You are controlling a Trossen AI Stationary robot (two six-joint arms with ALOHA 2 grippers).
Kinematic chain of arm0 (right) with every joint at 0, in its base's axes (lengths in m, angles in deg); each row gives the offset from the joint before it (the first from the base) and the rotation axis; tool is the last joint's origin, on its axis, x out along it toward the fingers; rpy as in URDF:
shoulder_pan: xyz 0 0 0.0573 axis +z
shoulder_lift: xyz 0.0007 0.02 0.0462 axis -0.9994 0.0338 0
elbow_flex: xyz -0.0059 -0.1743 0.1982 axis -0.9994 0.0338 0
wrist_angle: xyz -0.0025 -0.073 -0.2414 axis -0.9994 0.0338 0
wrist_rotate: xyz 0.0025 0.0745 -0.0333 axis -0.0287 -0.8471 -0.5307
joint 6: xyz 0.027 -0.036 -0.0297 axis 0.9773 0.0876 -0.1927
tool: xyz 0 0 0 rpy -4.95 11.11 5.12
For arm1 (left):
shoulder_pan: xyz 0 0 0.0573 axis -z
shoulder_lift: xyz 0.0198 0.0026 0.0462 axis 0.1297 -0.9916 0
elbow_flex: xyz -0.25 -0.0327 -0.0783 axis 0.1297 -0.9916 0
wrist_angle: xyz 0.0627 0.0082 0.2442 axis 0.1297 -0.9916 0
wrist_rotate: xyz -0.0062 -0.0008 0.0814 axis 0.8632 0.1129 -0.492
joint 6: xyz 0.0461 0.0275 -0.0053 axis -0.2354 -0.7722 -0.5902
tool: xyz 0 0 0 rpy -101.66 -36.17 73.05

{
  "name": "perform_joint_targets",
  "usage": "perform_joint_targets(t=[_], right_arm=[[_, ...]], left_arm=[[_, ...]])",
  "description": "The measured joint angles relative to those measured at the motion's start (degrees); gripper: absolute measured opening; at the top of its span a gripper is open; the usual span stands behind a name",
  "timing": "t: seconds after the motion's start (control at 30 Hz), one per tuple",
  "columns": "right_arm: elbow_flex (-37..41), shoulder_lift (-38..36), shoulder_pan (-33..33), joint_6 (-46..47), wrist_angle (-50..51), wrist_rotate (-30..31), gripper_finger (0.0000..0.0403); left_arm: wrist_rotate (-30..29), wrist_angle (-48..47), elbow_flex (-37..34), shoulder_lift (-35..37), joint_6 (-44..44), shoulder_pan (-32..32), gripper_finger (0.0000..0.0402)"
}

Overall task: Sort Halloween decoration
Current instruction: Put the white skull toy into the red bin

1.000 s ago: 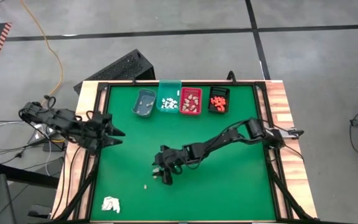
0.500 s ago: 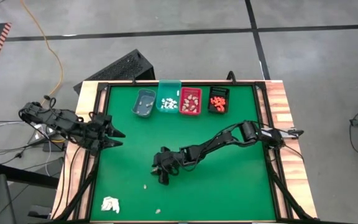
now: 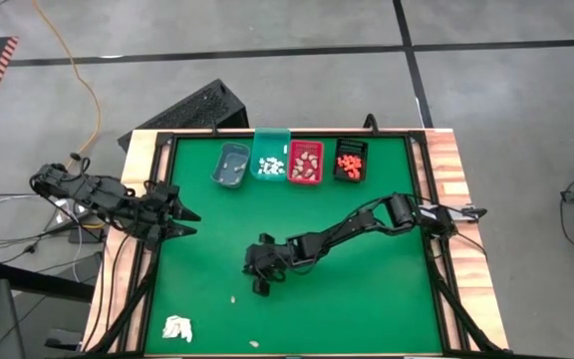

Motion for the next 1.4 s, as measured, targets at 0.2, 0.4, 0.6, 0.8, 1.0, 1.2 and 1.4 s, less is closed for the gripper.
perform_joint_targets(t=[0.2, 0.4, 0.6, 0.8, 1.0, 1.2, 1.4], right_arm=[[-1.28, -2.80, -2.00, -3.58, 2.70, 0.12, 0.0001], [-1.56, -9.13, -5.89, -6.87, 5.50, 1.00, 0.0001], [-1.54, -15.83, -9.92, -13.00, 11.62, 6.16, 0.0001], [-1.61, -23.33, -17.99, -15.86, 21.44, 10.01, 0.0000], [-1.70, -26.56, -27.06, -14.89, 30.24, 9.97, 0.0000], [1.41, -26.66, -32.93, -14.13, 32.84, 8.33, 0.0000], [6.95, -26.61, -35.32, -11.12, 30.76, 6.27, 0.0000]], left_arm=[[0.02, -0.06, 0.00, 0.02, 0.00, 0.00, 0.0194], [0.45, -0.02, 0.00, 0.02, 0.00, 0.00, 0.0194], [0.46, -0.02, 0.00, 0.02, -0.17, 0.00, 0.0194], [0.42, 0.00, 0.00, 0.02, -0.20, 0.00, 0.0194], [0.33, -0.02, 0.00, 0.02, 0.06, 0.02, 0.0194], [-0.32, -0.05, -0.02, 0.02, 0.44, 0.02, 0.0194], [-1.07, -0.07, -0.02, 0.02, 0.25, 0.02, 0.0194]])
